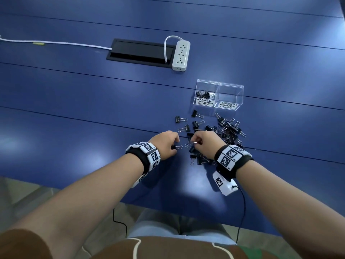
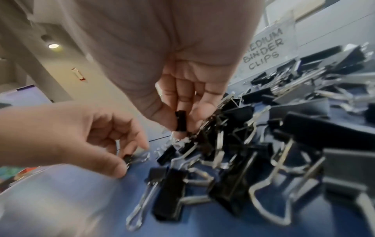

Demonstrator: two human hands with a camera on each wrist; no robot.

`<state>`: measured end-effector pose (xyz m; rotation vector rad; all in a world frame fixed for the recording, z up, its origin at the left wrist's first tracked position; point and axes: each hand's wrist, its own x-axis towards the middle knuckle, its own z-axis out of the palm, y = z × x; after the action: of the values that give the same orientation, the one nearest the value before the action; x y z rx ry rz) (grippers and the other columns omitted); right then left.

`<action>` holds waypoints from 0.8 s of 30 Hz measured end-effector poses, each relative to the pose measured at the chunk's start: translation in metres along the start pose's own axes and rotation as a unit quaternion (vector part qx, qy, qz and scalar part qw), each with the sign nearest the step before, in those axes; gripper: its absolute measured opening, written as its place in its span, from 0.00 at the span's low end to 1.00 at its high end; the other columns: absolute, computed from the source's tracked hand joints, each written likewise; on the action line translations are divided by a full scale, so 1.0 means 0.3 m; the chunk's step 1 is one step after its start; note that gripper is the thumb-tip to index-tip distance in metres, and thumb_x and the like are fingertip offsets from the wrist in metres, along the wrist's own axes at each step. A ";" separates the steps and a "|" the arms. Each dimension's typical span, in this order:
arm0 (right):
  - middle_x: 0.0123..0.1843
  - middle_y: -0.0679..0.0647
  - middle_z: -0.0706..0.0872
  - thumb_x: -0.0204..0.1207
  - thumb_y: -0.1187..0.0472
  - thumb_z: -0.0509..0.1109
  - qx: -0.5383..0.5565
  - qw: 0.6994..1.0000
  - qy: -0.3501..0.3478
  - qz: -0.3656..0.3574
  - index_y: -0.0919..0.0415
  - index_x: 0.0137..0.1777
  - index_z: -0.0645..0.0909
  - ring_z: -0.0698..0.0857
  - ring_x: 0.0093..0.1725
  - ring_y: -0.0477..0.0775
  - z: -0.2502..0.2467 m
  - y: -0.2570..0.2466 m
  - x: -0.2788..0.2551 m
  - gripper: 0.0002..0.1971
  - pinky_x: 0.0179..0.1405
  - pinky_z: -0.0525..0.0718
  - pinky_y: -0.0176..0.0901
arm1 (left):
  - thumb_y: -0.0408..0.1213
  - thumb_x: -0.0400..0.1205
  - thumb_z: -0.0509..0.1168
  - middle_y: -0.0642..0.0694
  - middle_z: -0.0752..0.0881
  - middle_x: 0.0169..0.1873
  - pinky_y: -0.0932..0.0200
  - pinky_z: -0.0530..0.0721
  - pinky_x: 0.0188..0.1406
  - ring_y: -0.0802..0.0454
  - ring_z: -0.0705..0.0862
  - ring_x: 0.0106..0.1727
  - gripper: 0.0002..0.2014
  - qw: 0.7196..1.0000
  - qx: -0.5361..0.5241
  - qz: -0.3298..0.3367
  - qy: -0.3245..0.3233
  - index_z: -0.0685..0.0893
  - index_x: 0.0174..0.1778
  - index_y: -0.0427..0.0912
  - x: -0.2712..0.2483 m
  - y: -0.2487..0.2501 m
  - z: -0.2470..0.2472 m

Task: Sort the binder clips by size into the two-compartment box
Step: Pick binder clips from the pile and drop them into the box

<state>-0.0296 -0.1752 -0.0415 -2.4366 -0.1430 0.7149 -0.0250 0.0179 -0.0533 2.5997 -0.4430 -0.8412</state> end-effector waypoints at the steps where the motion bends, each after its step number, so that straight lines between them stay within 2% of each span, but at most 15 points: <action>1: 0.44 0.51 0.85 0.73 0.67 0.65 0.010 1.000 0.015 0.012 0.57 0.51 0.83 0.81 0.43 0.51 -0.010 0.010 0.003 0.10 0.47 0.79 0.38 | 0.38 0.76 0.69 0.45 0.79 0.53 0.52 0.82 0.55 0.45 0.82 0.51 0.14 1.000 -0.003 -0.002 -0.002 0.78 0.56 0.43 0.000 0.002 0.003; 3: 0.43 0.49 0.83 0.74 0.66 0.63 0.035 0.998 0.034 0.032 0.57 0.52 0.82 0.81 0.42 0.51 -0.027 0.024 -0.001 0.10 0.45 0.78 0.39 | 0.36 0.77 0.67 0.44 0.78 0.53 0.49 0.83 0.54 0.43 0.82 0.50 0.11 1.000 -0.008 -0.002 -0.010 0.80 0.54 0.43 0.002 0.006 0.013; 5: 0.43 0.51 0.83 0.74 0.65 0.64 0.052 0.998 0.034 0.030 0.57 0.49 0.82 0.81 0.41 0.52 -0.036 0.027 -0.018 0.08 0.43 0.78 0.39 | 0.34 0.77 0.65 0.44 0.76 0.52 0.49 0.83 0.52 0.41 0.82 0.48 0.07 1.000 -0.013 0.005 -0.009 0.80 0.51 0.42 0.004 0.014 0.022; 7: 0.39 0.50 0.82 0.71 0.64 0.68 0.057 0.998 0.015 0.020 0.57 0.44 0.80 0.80 0.39 0.52 -0.031 0.025 -0.041 0.04 0.38 0.78 0.37 | 0.32 0.77 0.64 0.47 0.73 0.48 0.50 0.83 0.49 0.41 0.82 0.44 0.05 0.999 -0.034 0.021 0.009 0.80 0.48 0.41 0.004 0.027 0.030; 9: 0.36 0.47 0.79 0.69 0.62 0.71 0.018 1.000 -0.014 0.008 0.56 0.42 0.79 0.78 0.38 0.51 -0.008 0.021 -0.061 0.04 0.33 0.74 0.34 | 0.30 0.76 0.63 0.47 0.73 0.47 0.48 0.84 0.48 0.41 0.81 0.41 0.04 0.997 -0.055 0.044 0.037 0.79 0.45 0.40 0.007 0.049 0.032; 10: 0.38 0.47 0.79 0.69 0.61 0.71 -0.015 0.999 -0.029 -0.001 0.56 0.43 0.79 0.78 0.40 0.51 0.010 0.020 -0.068 0.05 0.35 0.74 0.35 | 0.28 0.75 0.62 0.45 0.75 0.47 0.46 0.84 0.47 0.41 0.81 0.41 0.05 0.996 -0.061 0.057 0.045 0.79 0.44 0.40 0.013 0.061 0.032; 12: 0.49 0.52 0.81 0.70 0.58 0.71 -0.071 0.996 -0.050 -0.021 0.56 0.49 0.78 0.80 0.51 0.55 0.052 0.024 -0.075 0.09 0.49 0.80 0.43 | 0.26 0.75 0.60 0.42 0.79 0.47 0.45 0.82 0.48 0.41 0.80 0.43 0.07 0.994 -0.057 0.080 0.043 0.79 0.45 0.39 0.023 0.090 0.027; 13: 0.54 0.55 0.81 0.70 0.57 0.71 -0.091 0.994 -0.055 -0.023 0.57 0.53 0.78 0.79 0.57 0.58 0.070 0.027 -0.079 0.12 0.56 0.80 0.47 | 0.25 0.75 0.60 0.42 0.80 0.47 0.46 0.81 0.49 0.41 0.80 0.44 0.07 0.994 -0.049 0.087 0.035 0.79 0.46 0.38 0.027 0.104 0.023; 15: 0.61 0.58 0.80 0.72 0.56 0.70 -0.112 0.992 -0.050 -0.018 0.60 0.59 0.77 0.75 0.64 0.59 0.091 0.028 -0.089 0.17 0.63 0.79 0.51 | 0.25 0.76 0.60 0.41 0.81 0.50 0.48 0.80 0.50 0.43 0.78 0.45 0.09 0.995 -0.035 0.092 0.020 0.79 0.50 0.38 0.035 0.117 0.022; 18: 0.62 0.60 0.79 0.75 0.57 0.67 -0.109 0.993 -0.032 -0.017 0.64 0.62 0.75 0.74 0.67 0.60 0.103 0.022 -0.092 0.18 0.65 0.76 0.50 | 0.28 0.78 0.61 0.41 0.79 0.55 0.47 0.81 0.53 0.41 0.80 0.50 0.12 0.995 -0.006 0.096 -0.004 0.79 0.56 0.40 0.040 0.115 0.037; 21: 0.62 0.62 0.79 0.73 0.58 0.68 -0.084 0.996 -0.029 0.002 0.67 0.63 0.73 0.75 0.66 0.62 0.109 0.015 -0.083 0.20 0.66 0.73 0.49 | 0.31 0.79 0.63 0.39 0.78 0.57 0.43 0.81 0.54 0.38 0.81 0.54 0.13 0.996 0.015 0.092 -0.010 0.78 0.60 0.40 0.040 0.121 0.059; 24: 0.58 0.64 0.81 0.71 0.58 0.69 -0.059 0.998 -0.015 0.015 0.68 0.58 0.75 0.78 0.60 0.63 0.103 0.014 -0.073 0.18 0.59 0.75 0.48 | 0.31 0.79 0.63 0.39 0.76 0.55 0.42 0.81 0.52 0.37 0.80 0.52 0.12 0.997 0.013 0.078 0.013 0.78 0.58 0.39 0.048 0.132 0.071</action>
<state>-0.0646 -0.1686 -0.0547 -2.5455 -0.1637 0.7757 -0.0338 -0.0282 -0.0591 2.5573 -0.6430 -0.7518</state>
